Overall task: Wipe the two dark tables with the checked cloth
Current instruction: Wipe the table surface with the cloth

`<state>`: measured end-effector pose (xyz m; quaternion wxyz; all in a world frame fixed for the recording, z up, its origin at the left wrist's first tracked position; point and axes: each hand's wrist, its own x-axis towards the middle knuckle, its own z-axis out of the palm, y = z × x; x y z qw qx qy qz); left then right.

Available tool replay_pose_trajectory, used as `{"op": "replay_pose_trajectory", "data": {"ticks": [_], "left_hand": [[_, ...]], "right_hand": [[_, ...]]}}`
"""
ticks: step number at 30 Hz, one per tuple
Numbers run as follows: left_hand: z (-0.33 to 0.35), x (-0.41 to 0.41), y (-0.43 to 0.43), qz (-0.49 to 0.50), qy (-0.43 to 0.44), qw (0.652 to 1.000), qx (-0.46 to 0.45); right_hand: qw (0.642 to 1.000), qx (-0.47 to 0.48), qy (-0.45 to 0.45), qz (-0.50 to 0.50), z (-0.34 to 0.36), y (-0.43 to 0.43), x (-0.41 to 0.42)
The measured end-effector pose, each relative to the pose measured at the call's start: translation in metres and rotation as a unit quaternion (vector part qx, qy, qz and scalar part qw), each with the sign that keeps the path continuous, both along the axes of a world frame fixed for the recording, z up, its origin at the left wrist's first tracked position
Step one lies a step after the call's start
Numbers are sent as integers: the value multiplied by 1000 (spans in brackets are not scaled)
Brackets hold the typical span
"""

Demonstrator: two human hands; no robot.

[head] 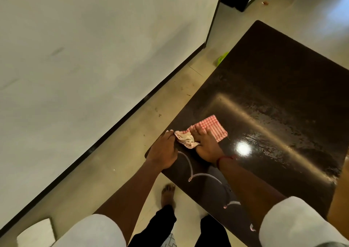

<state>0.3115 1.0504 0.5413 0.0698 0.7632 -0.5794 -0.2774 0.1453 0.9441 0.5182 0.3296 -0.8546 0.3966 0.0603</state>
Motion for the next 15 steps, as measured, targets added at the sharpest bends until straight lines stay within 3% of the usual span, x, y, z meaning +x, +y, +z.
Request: {"op": "replay_pose_trajectory", "data": {"ticks": [4,8,12,15], "left_hand": [[-2,3,3,-8,7,1000,5],[-1,7,3,-7,20,1000,2],[1,4,6,-9,9,1000,-17],[-1,3,16,13,-1,999,-49]], "right_hand": [[998,-10,-15,55,1,-25,-26],[994,-47,20,-95,4,-43,-13],[985,-37,47,-165,5,-35,41],[997,-25,27,-64,5,-28,63]]}}
